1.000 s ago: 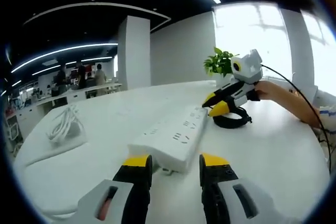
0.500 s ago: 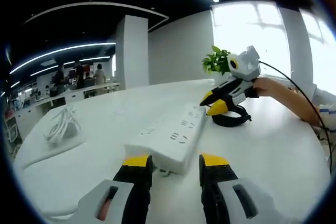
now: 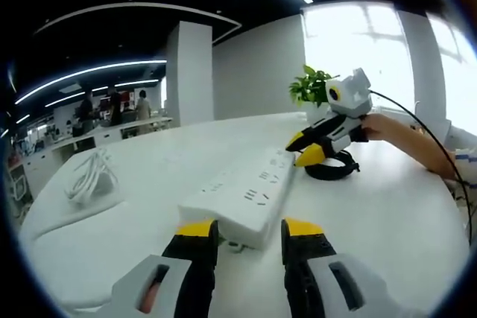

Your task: Straighten the power strip on the desk, plug the charger into it

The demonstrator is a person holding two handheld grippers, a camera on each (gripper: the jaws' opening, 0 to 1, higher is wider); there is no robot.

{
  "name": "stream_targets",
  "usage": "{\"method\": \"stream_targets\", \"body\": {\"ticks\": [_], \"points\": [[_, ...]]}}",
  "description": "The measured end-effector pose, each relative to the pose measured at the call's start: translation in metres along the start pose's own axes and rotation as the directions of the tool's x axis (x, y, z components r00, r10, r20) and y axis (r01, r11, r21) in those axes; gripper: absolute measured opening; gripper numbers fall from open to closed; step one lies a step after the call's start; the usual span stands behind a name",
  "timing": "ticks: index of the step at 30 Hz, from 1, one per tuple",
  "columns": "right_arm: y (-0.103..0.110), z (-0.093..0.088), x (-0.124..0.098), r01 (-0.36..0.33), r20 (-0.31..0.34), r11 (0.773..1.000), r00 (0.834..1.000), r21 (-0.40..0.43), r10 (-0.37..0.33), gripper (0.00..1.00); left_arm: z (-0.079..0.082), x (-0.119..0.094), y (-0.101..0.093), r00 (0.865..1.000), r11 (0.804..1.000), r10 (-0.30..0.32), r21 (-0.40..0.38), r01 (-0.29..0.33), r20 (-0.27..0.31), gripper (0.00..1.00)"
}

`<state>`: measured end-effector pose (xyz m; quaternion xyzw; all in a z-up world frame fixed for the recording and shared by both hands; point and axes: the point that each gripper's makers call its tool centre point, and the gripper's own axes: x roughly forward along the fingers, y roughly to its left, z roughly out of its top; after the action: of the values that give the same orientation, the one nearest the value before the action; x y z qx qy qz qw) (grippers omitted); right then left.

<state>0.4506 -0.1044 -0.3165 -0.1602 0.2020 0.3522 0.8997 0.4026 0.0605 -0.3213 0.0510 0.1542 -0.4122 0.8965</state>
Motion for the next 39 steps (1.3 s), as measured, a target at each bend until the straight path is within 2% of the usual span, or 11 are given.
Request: {"method": "stream_targets", "body": {"ticks": [4, 9, 14, 22, 25, 28, 35, 39], "points": [[0.007, 0.002, 0.004, 0.029, -0.003, 0.997, 1.000, -0.077, -0.029, 0.30, -0.001, -0.004, 0.007, 1.000, 1.000, 0.027, -0.003, -0.027, -0.005, 0.34], [0.015, 0.003, 0.007, 0.037, 0.002, 0.993, 0.999, -0.113, -0.037, 0.28, -0.002, -0.009, 0.017, 0.999, 0.999, 0.051, -0.020, -0.051, -0.007, 0.34], [0.014, 0.003, 0.008, 0.047, 0.020, 0.995, 0.999, -0.083, -0.045, 0.28, -0.004, -0.010, 0.020, 0.998, 0.998, 0.055, -0.019, -0.055, -0.010, 0.28], [0.019, 0.002, 0.007, 0.050, 0.025, 0.997, 0.999, -0.066, -0.048, 0.27, -0.007, -0.012, 0.019, 0.998, 0.998, 0.065, 0.009, -0.065, -0.022, 0.30], [0.023, 0.002, 0.006, 0.048, 0.017, 0.997, 0.999, -0.062, -0.047, 0.26, -0.008, -0.014, 0.018, 0.997, 0.997, 0.073, -0.004, -0.073, -0.020, 0.32], [0.025, 0.002, 0.005, 0.050, 0.010, 0.996, 0.999, -0.070, -0.050, 0.26, -0.009, -0.015, 0.019, 0.996, 0.996, 0.088, 0.013, -0.088, -0.024, 0.31], [0.029, 0.001, 0.003, 0.039, 0.010, 0.997, 0.999, -0.061, -0.039, 0.25, -0.011, -0.020, 0.020, 0.996, 0.996, 0.087, -0.010, -0.088, -0.024, 0.29], [0.033, 0.001, 0.000, 0.037, 0.008, 0.997, 0.999, -0.062, -0.036, 0.24, -0.012, -0.022, 0.018, 0.995, 0.996, 0.088, 0.003, -0.088, -0.035, 0.29]]}}
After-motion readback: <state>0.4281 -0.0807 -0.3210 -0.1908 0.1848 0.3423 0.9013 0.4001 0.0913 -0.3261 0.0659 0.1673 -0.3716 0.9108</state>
